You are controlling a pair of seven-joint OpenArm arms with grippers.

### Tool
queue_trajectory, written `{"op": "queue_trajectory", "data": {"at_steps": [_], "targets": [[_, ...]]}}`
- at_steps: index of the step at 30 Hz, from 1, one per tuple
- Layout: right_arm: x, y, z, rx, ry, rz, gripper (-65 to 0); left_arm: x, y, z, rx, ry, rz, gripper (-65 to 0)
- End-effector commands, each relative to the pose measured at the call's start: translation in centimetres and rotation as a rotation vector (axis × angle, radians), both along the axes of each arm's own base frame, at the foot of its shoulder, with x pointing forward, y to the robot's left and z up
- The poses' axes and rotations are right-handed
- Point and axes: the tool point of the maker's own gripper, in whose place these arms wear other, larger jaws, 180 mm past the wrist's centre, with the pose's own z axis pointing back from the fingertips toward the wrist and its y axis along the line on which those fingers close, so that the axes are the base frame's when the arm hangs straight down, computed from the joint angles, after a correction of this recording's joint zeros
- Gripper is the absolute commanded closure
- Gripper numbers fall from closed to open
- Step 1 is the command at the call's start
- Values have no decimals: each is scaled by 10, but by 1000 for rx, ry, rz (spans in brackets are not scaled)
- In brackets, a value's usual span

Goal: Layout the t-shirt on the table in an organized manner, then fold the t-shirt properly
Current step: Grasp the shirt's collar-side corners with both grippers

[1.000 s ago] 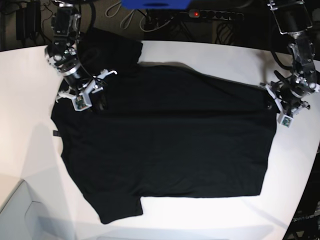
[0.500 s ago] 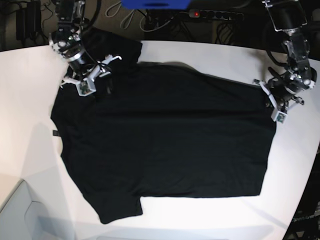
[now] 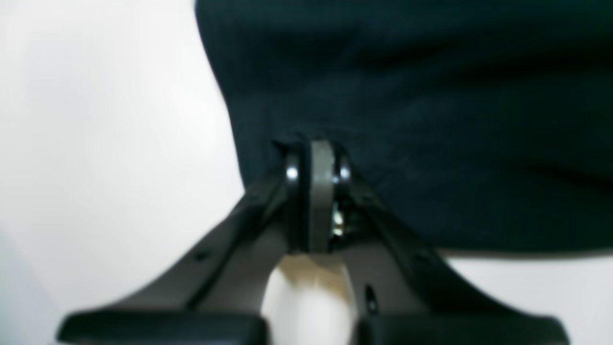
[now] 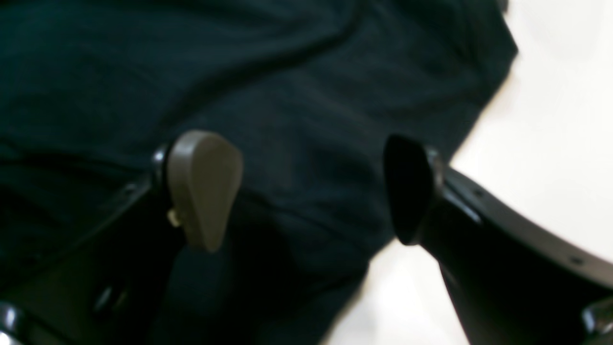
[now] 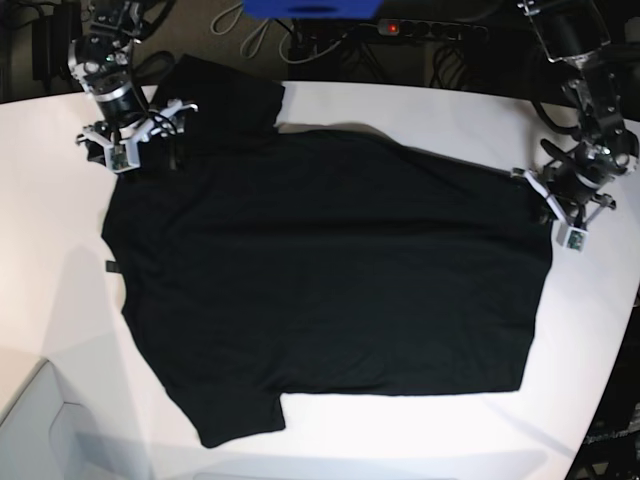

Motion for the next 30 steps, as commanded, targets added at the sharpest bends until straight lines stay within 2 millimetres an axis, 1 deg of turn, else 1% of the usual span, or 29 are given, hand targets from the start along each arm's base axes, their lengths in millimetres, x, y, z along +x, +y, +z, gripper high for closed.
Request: {"op": "queue_trajectory", "data": {"at_steps": [1,4,7,10,12,15,17,22,26,28,30], "targets": [[6,-4,13,8,-56,-18,-502,13,0,21,-8,-75,-6,-1],[-3,-8,7,7,-33,-30,-502,16,-2,28,-23,-99,-9,-1],[-14,-7,0,9,-4,-29,-502,16,-2,28,-23,-99,-9,-1],[-18,-8,-1,7,6,-33,-502,16,-4,27,-28,-99,-9,-1],[-25,-9,-4,5,21,-33,-502,15,-4,26,-30,-95,-7,-1],[-28,-10,-6,3,29,-34,-502,16,-4,26,-28,-96,-8,-1],[-34,-11,-9,1,42,-36,-502,16,-4,26,-28,-96,-8,-1],[-37,-10,-11,5,50,-40,-500,16,-4,27,-27,-97,-8,-1],[-43,-11,-22,9,99,-45,-498,16,-4,26,-28,-96,-8,-1],[-46,-11,-27,7,131,-44,-476,15,-3,25,-30,-93,-6,-1],[-46,-9,-29,6,147,-39,-426,15,-3,24,-31,-94,-6,-1]]}}
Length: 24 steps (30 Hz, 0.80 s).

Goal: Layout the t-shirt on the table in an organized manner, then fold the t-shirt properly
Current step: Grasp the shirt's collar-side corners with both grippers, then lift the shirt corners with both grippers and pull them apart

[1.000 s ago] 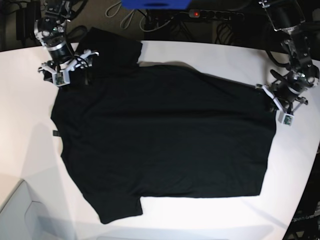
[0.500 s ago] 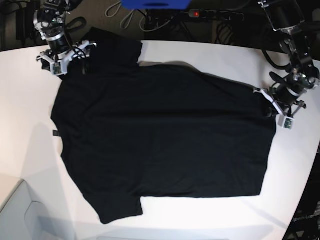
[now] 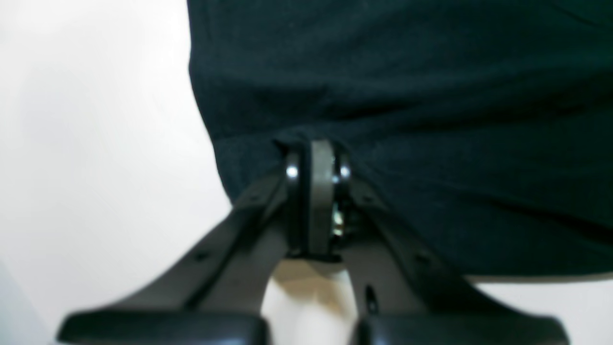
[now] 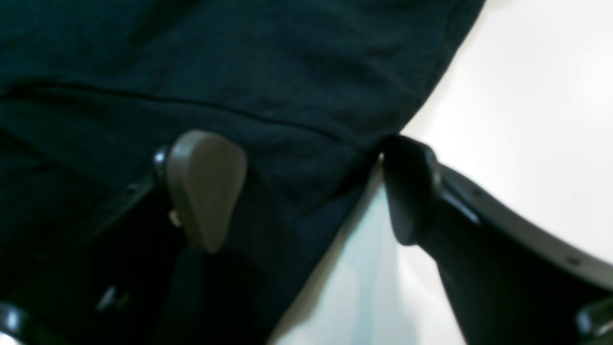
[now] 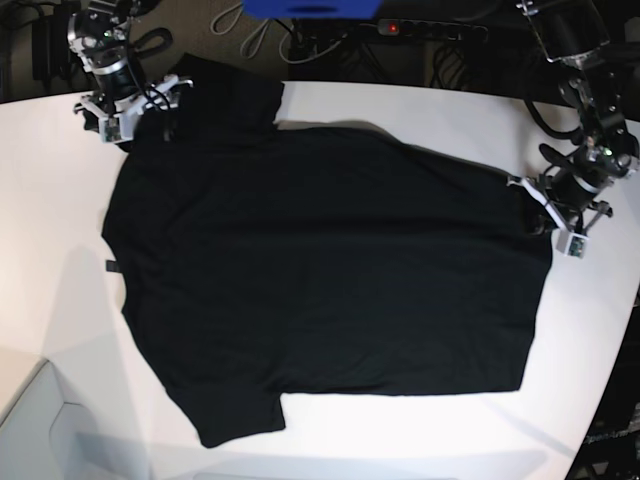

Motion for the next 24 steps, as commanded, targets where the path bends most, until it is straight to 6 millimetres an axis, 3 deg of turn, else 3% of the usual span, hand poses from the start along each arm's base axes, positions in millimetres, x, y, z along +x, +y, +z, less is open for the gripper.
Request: {"op": "queue_trajectory", "data": {"at_steps": [1,11,17,24], "targets": [[-5,-3,-4,-21,40,10,-398,10,5,15,7,-53,0,-1],[0,-5,1,-31,25,9,-10,11,5,19,7,-64,-1,-1],[17,-10,24,-80,-16,21,0,14,5,21,3,-76,1,-1],[46,-9,54,-107,-116,33,0,14,23,30,-30,-122,99,-1]]}}
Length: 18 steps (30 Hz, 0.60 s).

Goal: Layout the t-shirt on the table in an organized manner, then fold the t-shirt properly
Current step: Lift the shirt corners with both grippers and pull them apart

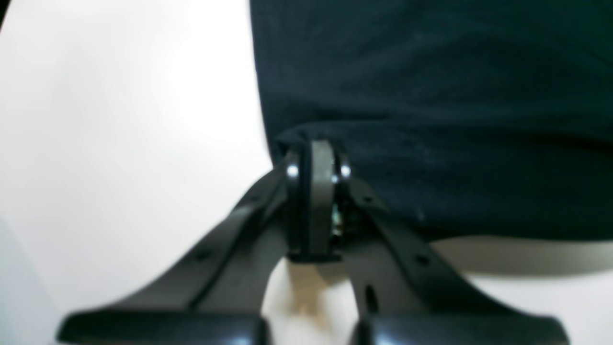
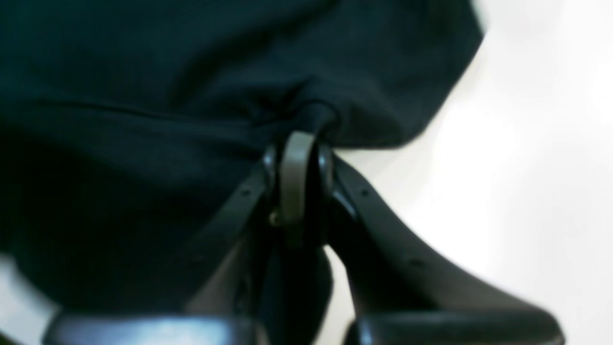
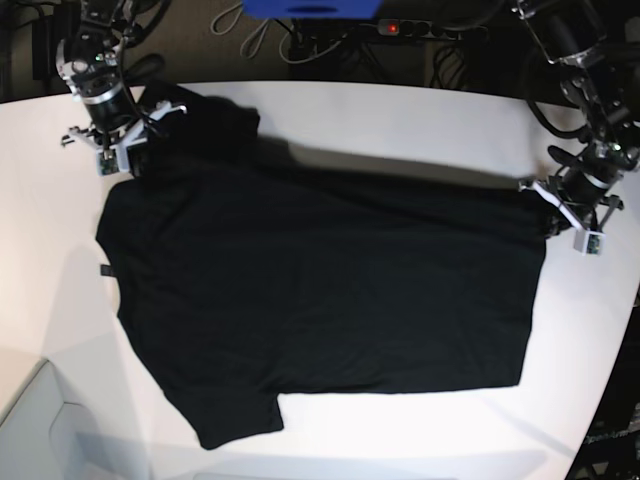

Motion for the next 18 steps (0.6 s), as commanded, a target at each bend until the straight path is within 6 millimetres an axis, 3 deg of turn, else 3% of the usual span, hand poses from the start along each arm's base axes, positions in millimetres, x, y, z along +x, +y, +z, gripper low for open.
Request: {"op": "queue_trajectory", "data": {"at_steps": [1,11,18], "targets": [[11,-2,16,-3,-61,2,0,15,4,22,9,-79,2,-1],[66,-1,48,10,-196,1,0,17,2,24,-33,-100,10,-1],[100,1,47,63,-220,-10,0,28,2,36,-36,-135,10,-1]]}}
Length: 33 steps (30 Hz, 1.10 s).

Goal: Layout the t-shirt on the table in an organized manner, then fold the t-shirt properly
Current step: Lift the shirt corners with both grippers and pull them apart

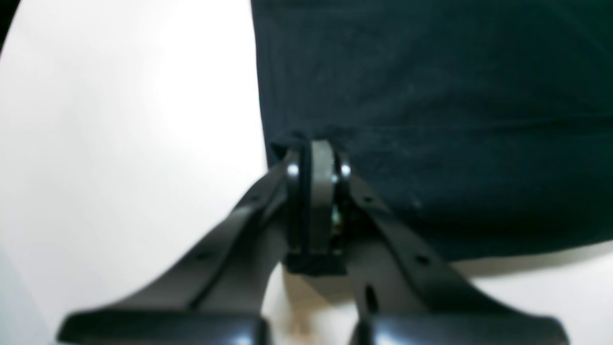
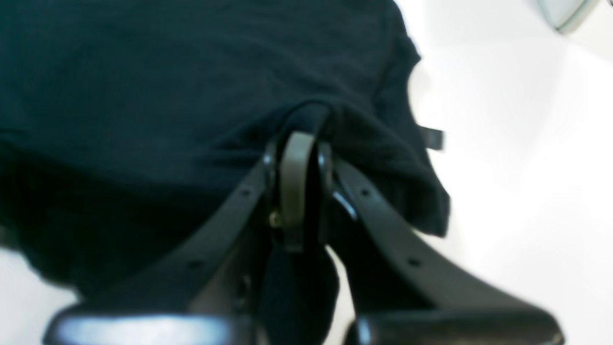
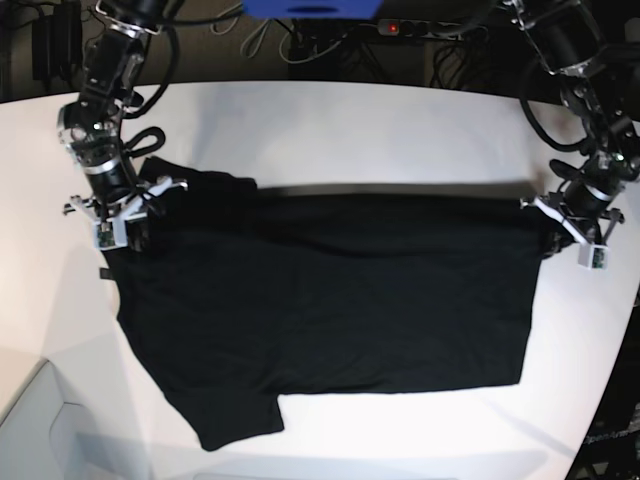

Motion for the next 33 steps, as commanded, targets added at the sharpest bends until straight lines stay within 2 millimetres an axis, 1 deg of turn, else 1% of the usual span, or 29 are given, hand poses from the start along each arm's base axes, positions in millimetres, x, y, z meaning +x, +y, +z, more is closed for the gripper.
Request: {"op": "queue_trajectory", "data": {"at_steps": [1,4,8,10,14,15,18,20,23,27,31,33], "targets": [[10,-2,13,7,-54,-1,0,12,5,21,11,-67,3,-1],[21,-4,12,18,-55,-1,0,17,5,25,11,-79,4,-1],[37,-4,19,32,-79,0,0,17,6,25,12,-80,4,-1],[45,-8,23,26,-89,0,0,17,6,25,12,-80,4,-1],[58,-8,17,52,-79,0,0,17,6,22,8,-73,5,-1],[61,-12,16,49,-74,0,0,16,6,20,3,-67,7,-1],[66,-14,9,64,-56,0,0,15,8,14,-6,-51,12,-1],[69,-13,6,75,-50,0,0,21,8,15,-16,-56,16,-1],[72,-12,2,88,-41,1,0,20,8,6,-35,-34,21,0],[71,-9,-9,108,-14,1,0,28,8,8,-47,-44,25,0],[80,-6,-11,129,-10,3,0,35,6,4,-75,-37,28,0],[83,-5,-10,134,-12,4,0,36,7,-2,-89,-23,35,-10]]}}
